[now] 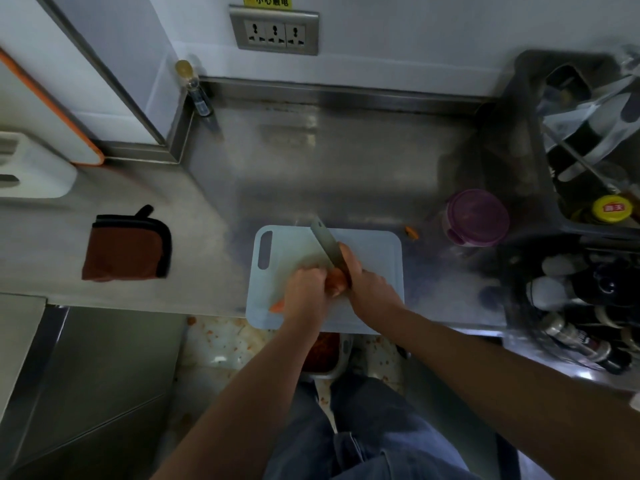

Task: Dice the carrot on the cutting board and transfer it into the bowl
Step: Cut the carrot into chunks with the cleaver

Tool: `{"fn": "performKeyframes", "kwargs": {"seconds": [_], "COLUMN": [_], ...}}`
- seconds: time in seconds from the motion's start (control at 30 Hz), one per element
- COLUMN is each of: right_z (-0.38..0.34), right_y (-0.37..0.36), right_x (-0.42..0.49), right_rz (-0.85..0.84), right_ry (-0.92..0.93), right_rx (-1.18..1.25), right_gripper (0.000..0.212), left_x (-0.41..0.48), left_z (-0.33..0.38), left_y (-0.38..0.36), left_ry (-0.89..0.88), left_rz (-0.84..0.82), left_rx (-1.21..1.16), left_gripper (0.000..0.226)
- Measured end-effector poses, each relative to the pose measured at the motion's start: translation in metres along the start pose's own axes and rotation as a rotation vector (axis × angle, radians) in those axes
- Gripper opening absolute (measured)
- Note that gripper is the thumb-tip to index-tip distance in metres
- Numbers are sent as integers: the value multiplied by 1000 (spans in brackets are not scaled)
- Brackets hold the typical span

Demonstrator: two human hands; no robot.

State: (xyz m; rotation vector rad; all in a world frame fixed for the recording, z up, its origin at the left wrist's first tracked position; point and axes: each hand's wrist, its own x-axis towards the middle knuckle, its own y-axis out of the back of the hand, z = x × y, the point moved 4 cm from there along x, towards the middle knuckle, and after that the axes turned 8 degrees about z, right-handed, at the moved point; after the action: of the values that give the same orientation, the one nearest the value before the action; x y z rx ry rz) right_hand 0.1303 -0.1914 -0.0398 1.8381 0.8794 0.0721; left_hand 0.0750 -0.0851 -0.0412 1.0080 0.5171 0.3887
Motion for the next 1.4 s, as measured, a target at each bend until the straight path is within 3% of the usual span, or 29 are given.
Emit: {"fn": "performKeyframes", "kwargs": {"seconds": [0.23, 0.4, 0.63, 0.8, 1.07, 1.4], "right_z": [4, 3, 11, 10, 0, -3], "right_y": [23, 28, 19, 14, -4, 30], "right_x": [0, -4, -13, -14, -12, -5], "right_rz": [57, 7, -73, -104, -58, 8], "right_ry": [11, 93, 27, 2, -21, 48], "right_rx": [89, 48, -13, -9, -44, 82], "right_gripper": [77, 69, 81, 84, 86, 72], "left_x": [-6, -11, -7, -3, -2, -2], "left_z": [-8, -5, -5, -5, -10, -9], "left_y": [1, 4, 3, 3, -1, 3], "left_ry": [-82, -48, -53, -68, -61, -41], "left_rz": [1, 63, 64, 35, 29, -5], "left_rx": [24, 87, 119, 131, 151, 74], "left_gripper": [35, 27, 22, 32, 15, 23]}}
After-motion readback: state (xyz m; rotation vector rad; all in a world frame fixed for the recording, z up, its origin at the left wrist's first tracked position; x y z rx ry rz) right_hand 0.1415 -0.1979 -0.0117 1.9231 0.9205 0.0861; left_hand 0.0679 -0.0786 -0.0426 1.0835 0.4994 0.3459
